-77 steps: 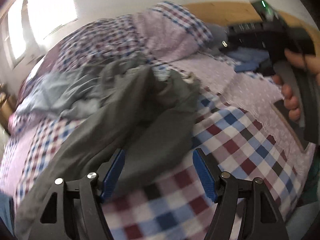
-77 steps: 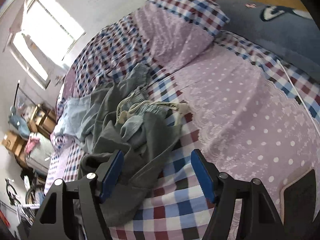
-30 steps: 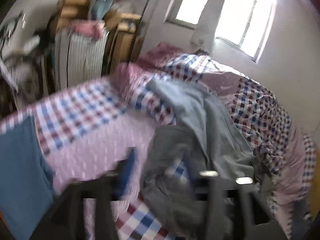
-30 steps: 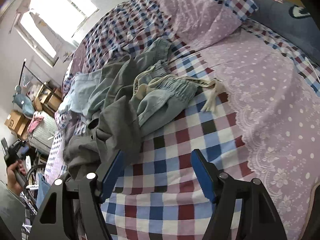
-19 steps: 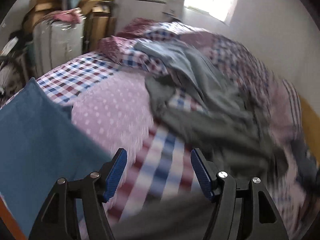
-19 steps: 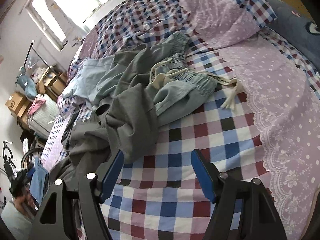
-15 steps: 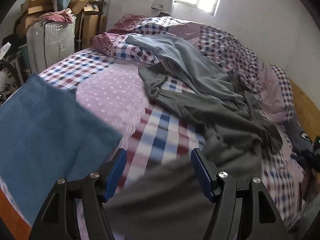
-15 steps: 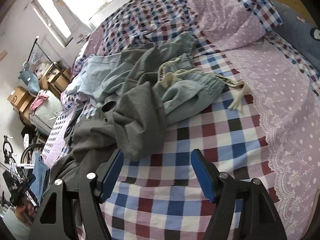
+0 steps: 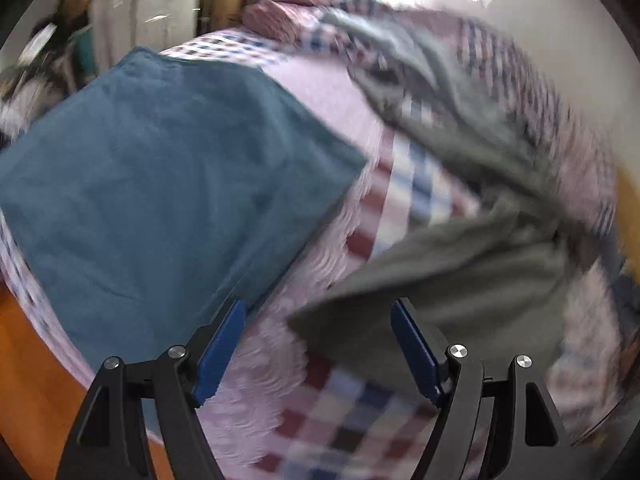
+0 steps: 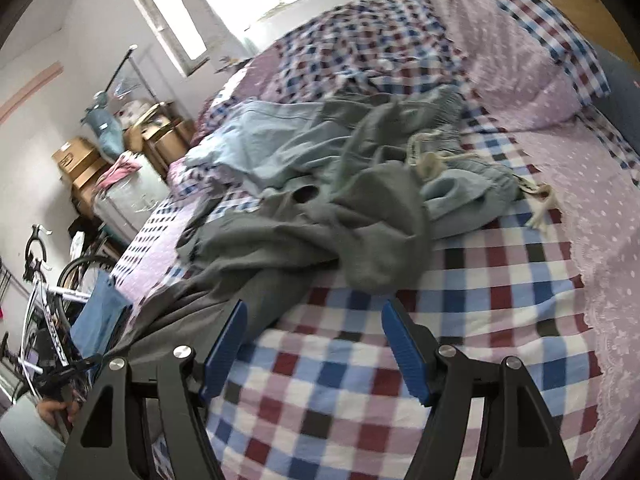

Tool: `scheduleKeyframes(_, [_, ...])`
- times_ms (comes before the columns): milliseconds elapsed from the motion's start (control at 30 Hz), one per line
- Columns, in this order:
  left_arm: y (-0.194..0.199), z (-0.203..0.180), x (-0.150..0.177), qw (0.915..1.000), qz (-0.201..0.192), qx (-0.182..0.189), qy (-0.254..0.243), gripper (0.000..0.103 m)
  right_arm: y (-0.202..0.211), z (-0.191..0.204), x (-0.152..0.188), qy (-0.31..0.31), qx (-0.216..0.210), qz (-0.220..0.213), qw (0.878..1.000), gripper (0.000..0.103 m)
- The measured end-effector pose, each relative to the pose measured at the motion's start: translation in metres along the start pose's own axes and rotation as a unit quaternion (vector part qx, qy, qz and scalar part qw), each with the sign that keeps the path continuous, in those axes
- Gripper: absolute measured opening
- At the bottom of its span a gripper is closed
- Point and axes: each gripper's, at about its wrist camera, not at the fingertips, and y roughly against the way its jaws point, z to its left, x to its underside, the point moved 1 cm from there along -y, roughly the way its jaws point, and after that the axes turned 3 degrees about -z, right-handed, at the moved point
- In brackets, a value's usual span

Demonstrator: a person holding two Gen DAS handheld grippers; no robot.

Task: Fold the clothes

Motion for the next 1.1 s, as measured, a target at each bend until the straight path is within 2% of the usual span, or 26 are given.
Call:
scheduleKeyframes(33, [-0.002,-0.002,0.002,0.9997,0.006,-0.009,-0.023,0.079,0.001,0.006,0.004,0.004,-0.004,0.001,1.0,0.073])
scheduleKeyframes(300, [-0.013,-0.003,0.003,0.9978,0.004,-0.001,-0.066,0.079,-0.004,0.057,0.055,0.067,-0.035,0.035,0.997,0.073])
scheduleKeyframes(333, [-0.014,-0.005,0.002,0.9974,0.002,0.0,-0.072,0.075,-0.007,0.064,0.063,0.075,-0.04,0.043,0.995,0.073])
scheduleKeyframes(367, [-0.015,-0.007,0.001,0.997,0.0,0.001,-0.078,0.068,-0.011,0.07,0.073,0.078,-0.048,0.054,0.994,0.073])
scheduleKeyframes(433, [-0.016,-0.013,-0.001,0.996,0.002,-0.001,-0.089,0.022,-0.021,0.078,0.091,0.077,-0.065,0.079,0.992,0.073])
scheduleKeyframes(533, [-0.007,-0.012,-0.004,0.9967,-0.016,0.013,-0.079,0.007,-0.039,0.089,0.113,0.07,-0.083,0.11,0.988,0.072])
scheduleKeyframes(633, [0.012,0.002,-0.007,0.9964,-0.054,0.064,-0.011,0.003,-0.053,0.103,0.124,0.08,-0.103,0.122,0.984,0.069])
scheduleKeyframes(700, [0.024,0.012,-0.006,0.9919,-0.082,0.09,0.037,0.003,-0.062,0.111,0.129,0.082,-0.11,0.127,0.982,0.069])
scheduleKeyframes(800, [0.039,0.027,-0.003,0.9796,-0.122,0.119,0.106,0.003,-0.079,0.118,0.134,0.078,-0.104,0.136,0.982,0.067])
scheduleKeyframes(867, [0.049,0.041,0.005,0.9673,-0.148,0.138,0.153,0.003,-0.087,0.12,0.134,0.068,-0.104,0.134,0.983,0.066])
scheduleKeyframes(900, [0.049,0.045,0.005,0.9651,-0.15,0.137,0.165,0.002,-0.09,0.124,0.135,0.071,-0.1,0.134,0.983,0.065])
scheduleKeyframes(933, [0.048,0.05,0.005,0.9632,-0.151,0.136,0.176,0.001,-0.093,0.127,0.137,0.077,-0.093,0.134,0.983,0.055])
scheduleKeyframes(967, [0.048,0.054,0.005,0.9611,-0.152,0.135,0.187,0.001,-0.096,0.131,0.139,0.084,-0.087,0.135,0.983,0.031])
scheduleKeyframes(1000, [0.046,0.058,0.007,0.9595,-0.149,0.137,0.196,0.001,-0.099,0.135,0.14,0.09,-0.08,0.136,0.983,0.019])
scheduleKeyframes(1033, [0.043,0.061,0.008,0.9578,-0.145,0.139,0.206,0.001,-0.103,0.139,0.142,0.096,-0.073,0.137,0.983,0.011])
scheduleKeyframes(1100, [0.037,0.065,0.009,0.956,-0.134,0.145,0.217,0.001,-0.102,0.14,0.144,0.103,-0.066,0.133,0.984,0.009])
